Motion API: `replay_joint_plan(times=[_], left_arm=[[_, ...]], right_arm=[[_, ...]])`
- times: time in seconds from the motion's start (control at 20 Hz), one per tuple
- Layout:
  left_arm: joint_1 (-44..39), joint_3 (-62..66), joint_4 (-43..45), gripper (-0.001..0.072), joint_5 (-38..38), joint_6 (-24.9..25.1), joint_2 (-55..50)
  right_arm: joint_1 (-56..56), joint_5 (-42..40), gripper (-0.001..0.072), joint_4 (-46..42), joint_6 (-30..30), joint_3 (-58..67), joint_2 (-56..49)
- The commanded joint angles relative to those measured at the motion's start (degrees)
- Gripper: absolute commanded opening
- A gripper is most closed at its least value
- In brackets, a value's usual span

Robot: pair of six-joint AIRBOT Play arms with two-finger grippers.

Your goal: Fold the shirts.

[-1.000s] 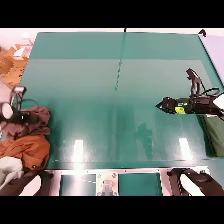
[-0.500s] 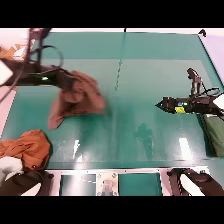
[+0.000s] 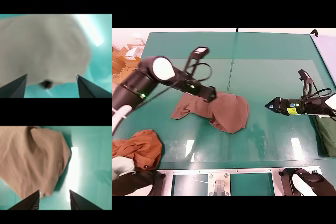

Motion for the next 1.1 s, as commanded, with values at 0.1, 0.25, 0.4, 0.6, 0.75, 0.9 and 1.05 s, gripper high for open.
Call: replay_joint_plan(times=[0.1,0.25,0.4,0.6,0.75,0.9,1.05], left_arm=[[16.9,-1.0,4.4,0.0714,-10.4,-0.2,-1.4],[25.0,-9.7,4.0,0.0714,-6.6,0.0,-1.4],[28.9,-19.6,-0.6,0.0714,4.5,0.6,-2.1],[27.9,-24.4,-12.4,0.0714,12.3,8.3,-6.8],[27.8,-24.4,-20.0,0.0714,14.1,11.6,-11.9],[27.8,-24.3,-26.4,0.0547,14.4,17.2,-14.0],[27.8,-23.2,-26.9,0.0057,14.8,19.6,-14.0]], right_arm=[[3.6,-0.5,0.0509,1.0,0.0,-8.5,0.0],[7.4,-10.3,0.0508,5.9,0.0,-17.2,-0.2],[7.9,-15.5,0.0508,9.0,0.0,-18.5,-3.7],[7.9,-17.2,0.0507,9.3,-0.2,-13.3,-13.5],[7.9,-17.1,0.0506,13.0,-3.3,-6.5,-21.8],[8.4,-16.9,0.0485,17.9,-6.7,-0.4,-29.5],[8.7,-16.0,0.0461,19.2,-7.7,4.7,-37.1]])
